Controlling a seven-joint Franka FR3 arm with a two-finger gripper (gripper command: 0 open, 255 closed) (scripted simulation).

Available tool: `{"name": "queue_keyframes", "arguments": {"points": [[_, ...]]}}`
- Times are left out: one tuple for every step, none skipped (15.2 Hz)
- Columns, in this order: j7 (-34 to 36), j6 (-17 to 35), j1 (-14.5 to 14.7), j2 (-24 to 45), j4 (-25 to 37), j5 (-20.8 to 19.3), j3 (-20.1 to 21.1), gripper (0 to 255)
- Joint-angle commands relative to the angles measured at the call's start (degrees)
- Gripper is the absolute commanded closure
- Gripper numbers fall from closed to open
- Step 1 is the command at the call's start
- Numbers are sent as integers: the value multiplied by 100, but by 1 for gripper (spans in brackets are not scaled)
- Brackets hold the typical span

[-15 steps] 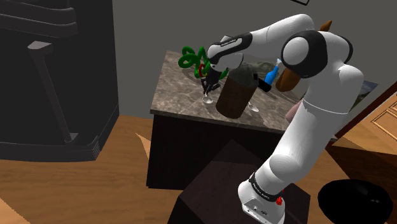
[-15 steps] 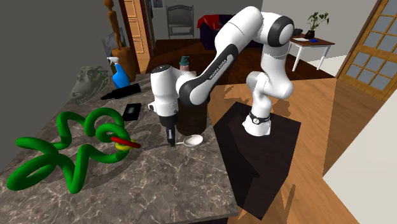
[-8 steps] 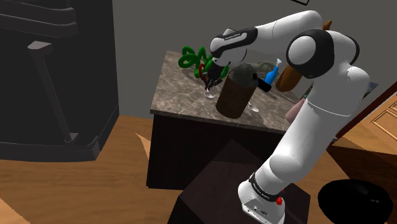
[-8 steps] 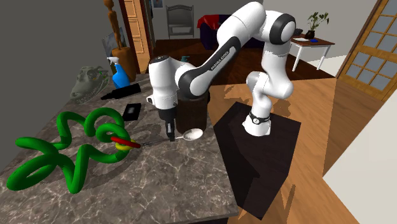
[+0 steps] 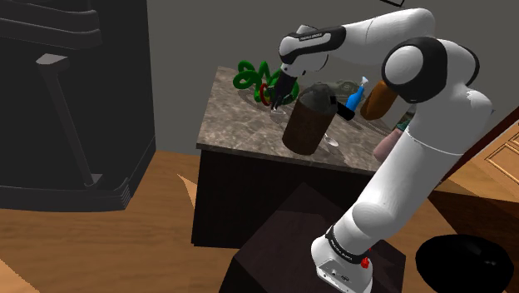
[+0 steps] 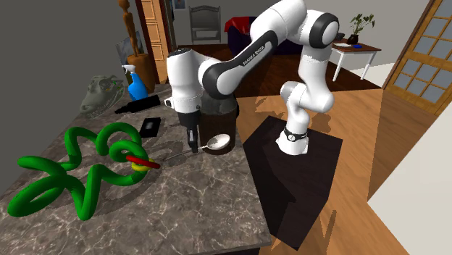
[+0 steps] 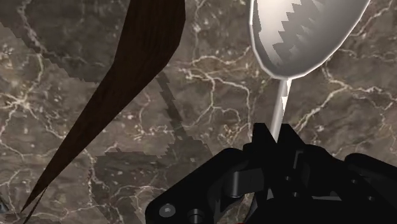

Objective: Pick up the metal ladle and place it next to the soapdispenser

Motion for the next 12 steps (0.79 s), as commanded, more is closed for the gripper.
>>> {"name": "queue_keyframes", "arguments": {"points": [[33, -142, 4, -45, 100, -28, -2, 255], [48, -213, 5, -69, 150, -41, -4, 255], [62, -284, 5, -90, 201, -54, -6, 255], [75, -355, 6, -111, 254, -65, -7, 255], [88, -427, 6, -131, 308, -77, -8, 255], [101, -499, 7, -149, 364, -87, -10, 255], [114, -571, 7, -166, 420, -97, -11, 255], [126, -644, 7, -182, 479, -107, -12, 255], [137, -717, 7, -197, 538, -115, -13, 255], [148, -790, 7, -210, 599, -123, -14, 255], [159, -863, 6, -222, 661, -131, -15, 255], [170, -937, 6, -233, 725, -138, -16, 255]]}}
